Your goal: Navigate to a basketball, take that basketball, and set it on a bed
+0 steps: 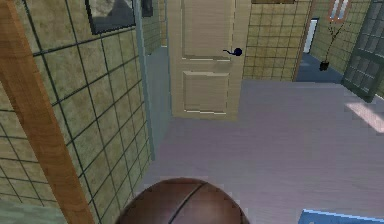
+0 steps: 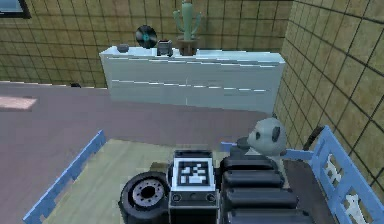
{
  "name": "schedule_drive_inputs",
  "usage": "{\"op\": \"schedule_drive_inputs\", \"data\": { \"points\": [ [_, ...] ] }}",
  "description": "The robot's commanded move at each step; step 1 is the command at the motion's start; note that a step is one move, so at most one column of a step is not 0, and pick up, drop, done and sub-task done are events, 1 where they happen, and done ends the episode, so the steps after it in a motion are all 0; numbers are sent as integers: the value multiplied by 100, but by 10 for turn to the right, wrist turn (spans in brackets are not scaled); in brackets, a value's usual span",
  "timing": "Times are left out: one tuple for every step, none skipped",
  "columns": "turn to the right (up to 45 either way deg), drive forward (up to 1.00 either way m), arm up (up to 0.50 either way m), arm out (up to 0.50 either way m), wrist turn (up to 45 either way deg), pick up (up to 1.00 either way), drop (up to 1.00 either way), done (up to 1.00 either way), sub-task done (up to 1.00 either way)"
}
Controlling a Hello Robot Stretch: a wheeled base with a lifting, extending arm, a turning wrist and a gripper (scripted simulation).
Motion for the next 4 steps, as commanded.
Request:
{"op": "schedule_drive_inputs", "data": {
  "points": [
    [0,0,0,48,0,0,0,0,0],
    [0,0,0,0,450,0,0,0,0],
    [0,0,0,0,450,0,0,0,0],
    [0,0,0,0,360,0,0,0,0]
  ]
}}
